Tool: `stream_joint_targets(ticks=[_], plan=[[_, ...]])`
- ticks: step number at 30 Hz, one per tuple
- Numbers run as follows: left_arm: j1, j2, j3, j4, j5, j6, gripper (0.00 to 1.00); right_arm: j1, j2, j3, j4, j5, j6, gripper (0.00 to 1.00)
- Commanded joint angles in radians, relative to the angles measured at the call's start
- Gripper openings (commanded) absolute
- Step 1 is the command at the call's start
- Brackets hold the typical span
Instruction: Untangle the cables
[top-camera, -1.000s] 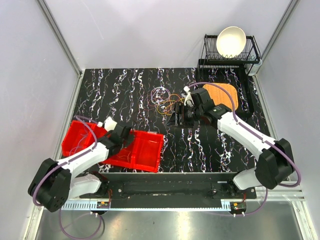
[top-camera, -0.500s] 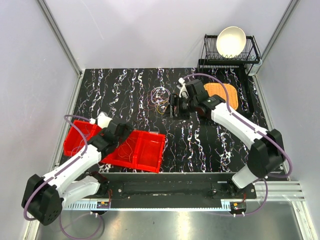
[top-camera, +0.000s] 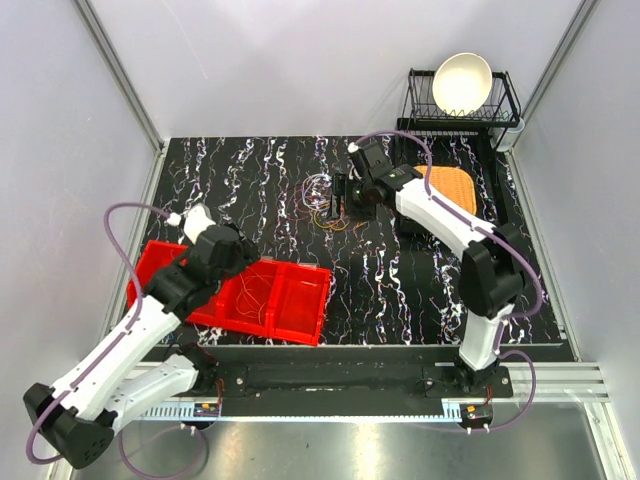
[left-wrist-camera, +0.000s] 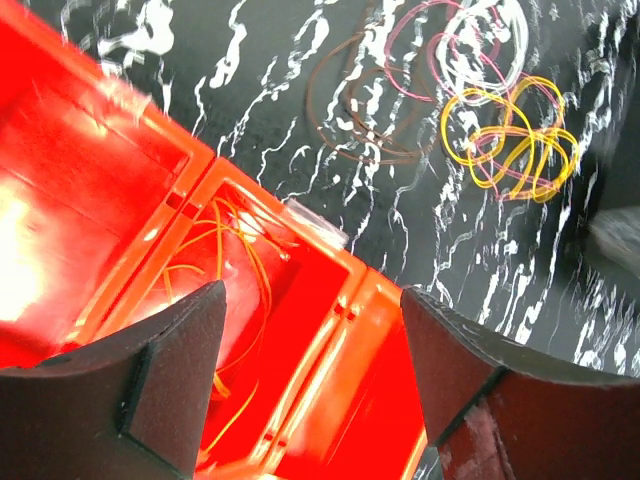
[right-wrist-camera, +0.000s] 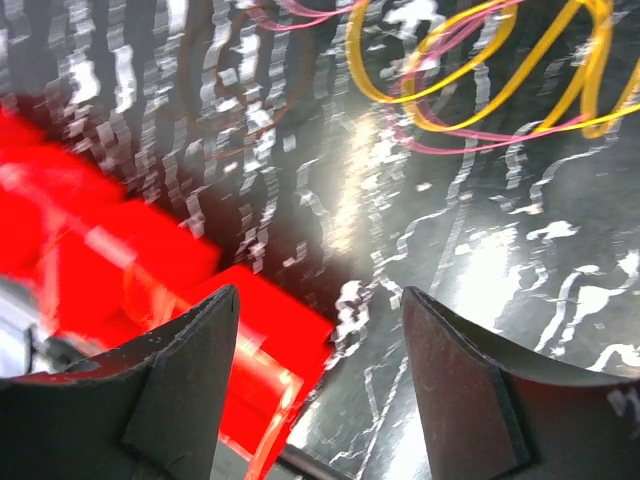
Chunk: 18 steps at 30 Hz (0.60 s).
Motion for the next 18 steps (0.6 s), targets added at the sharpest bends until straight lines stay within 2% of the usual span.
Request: stream_joint_targets(ticks=[1, 6, 9, 13, 18], plan=[[-0.007, -0.016, 0.150, -0.170, 0.036, 0.235, 0.74, -0.041, 0.068, 0.079, -0.052, 0.092, 0.007, 0.71], [-0.007, -0.045, 0.216, -0.247, 0.053, 0.361, 0.75, -0.063, 0.124, 0.065, -0.007, 0.101, 0.139, 0.68], [-0.007, -0.066, 0.195, -0.215, 0.084, 0.426, 0.75, -0.073, 0.144, 0.022, 0.067, 0.089, 0.222, 0.69], [-0.007, -0.102, 0.087, -0.154, 0.070, 0.518, 0.75, -0.084, 0.193, 0.031, 0.112, 0.087, 0.286, 0.68], [-0.009, -0.149, 0.065, -0.129, 0.080, 0.529, 0.74, -0.089, 0.282, 0.086, 0.127, 0.063, 0.329, 0.68]])
